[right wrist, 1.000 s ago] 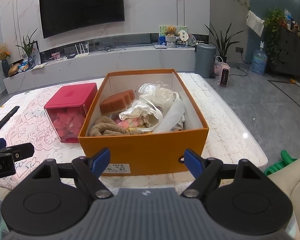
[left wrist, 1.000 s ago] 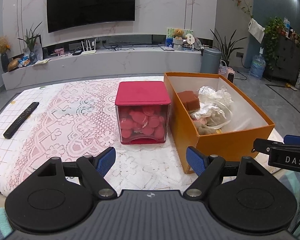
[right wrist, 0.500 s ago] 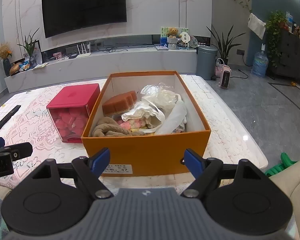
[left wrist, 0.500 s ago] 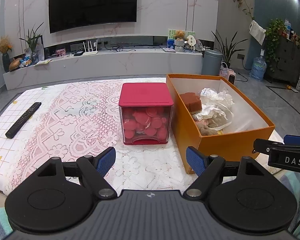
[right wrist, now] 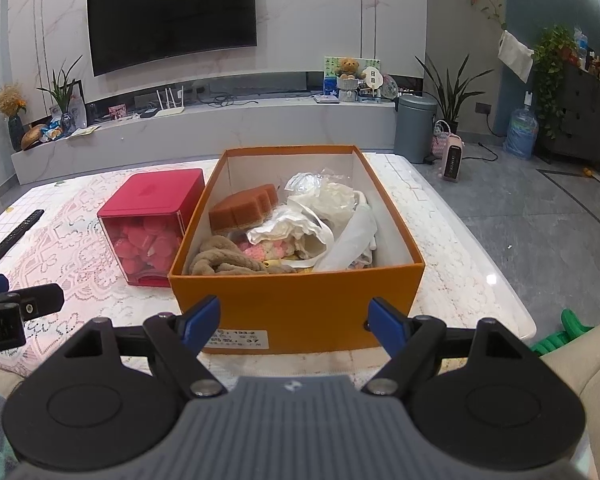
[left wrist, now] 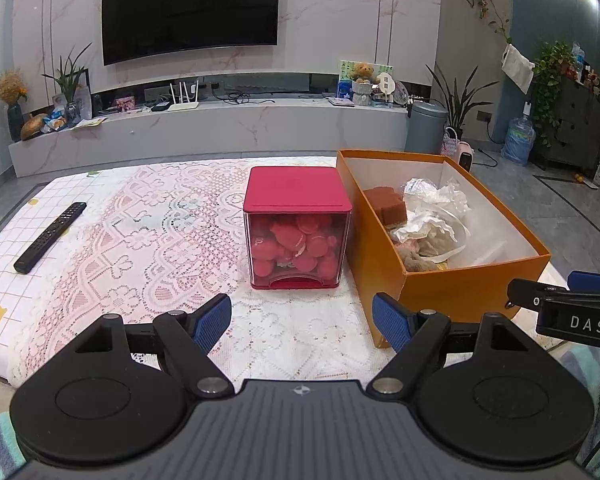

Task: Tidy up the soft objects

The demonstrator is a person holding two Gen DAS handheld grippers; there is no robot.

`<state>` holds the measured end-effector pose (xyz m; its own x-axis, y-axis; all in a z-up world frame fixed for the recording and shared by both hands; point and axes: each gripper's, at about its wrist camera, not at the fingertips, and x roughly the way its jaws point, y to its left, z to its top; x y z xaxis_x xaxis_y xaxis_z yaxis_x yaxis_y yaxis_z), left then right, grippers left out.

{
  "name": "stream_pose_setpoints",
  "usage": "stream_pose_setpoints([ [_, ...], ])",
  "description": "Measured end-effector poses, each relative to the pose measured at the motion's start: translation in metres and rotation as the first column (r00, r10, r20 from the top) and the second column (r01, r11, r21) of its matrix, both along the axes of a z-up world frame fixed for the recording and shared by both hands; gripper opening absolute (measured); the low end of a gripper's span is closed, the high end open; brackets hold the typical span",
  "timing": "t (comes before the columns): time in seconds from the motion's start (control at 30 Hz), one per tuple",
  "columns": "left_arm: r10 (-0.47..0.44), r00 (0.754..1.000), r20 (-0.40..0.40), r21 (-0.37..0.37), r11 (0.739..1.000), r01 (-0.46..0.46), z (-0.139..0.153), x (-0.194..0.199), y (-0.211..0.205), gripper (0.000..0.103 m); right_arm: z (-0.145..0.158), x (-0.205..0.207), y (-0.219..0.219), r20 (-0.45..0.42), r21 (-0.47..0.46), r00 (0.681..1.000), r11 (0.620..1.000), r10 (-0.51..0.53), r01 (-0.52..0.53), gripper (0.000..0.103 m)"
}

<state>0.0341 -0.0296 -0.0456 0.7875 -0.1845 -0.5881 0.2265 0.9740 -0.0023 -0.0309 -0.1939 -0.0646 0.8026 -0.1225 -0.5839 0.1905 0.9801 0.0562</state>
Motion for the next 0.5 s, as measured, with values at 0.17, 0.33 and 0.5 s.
stream_pose_setpoints([
  [0.17, 0.0, 1.0, -0.001, -0.001, 1.0, 0.0, 0.0001, -0.0005, 0.0008, 0.094, -0.0001, -0.0005, 0.0002, 0.001, -0.001, 1.0, 1.0, 0.003, -0.003, 0.08],
  [0.33, 0.001, 1.0, 0.0, -0.001, 1.0, -0.001, 0.0002, -0.0006, 0.0011, 0.094, -0.0001, -0.0008, 0.0003, 0.002, -0.001, 1.0, 1.0, 0.003, -0.003, 0.08],
  [0.5, 0.0, 1.0, 0.0, 0.0, 1.0, 0.0, 0.0003, -0.0007, 0.0013, 0.094, 0.0001, -0.0009, 0.0005, 0.003, -0.001, 1.0, 1.0, 0.002, -0.002, 0.08],
])
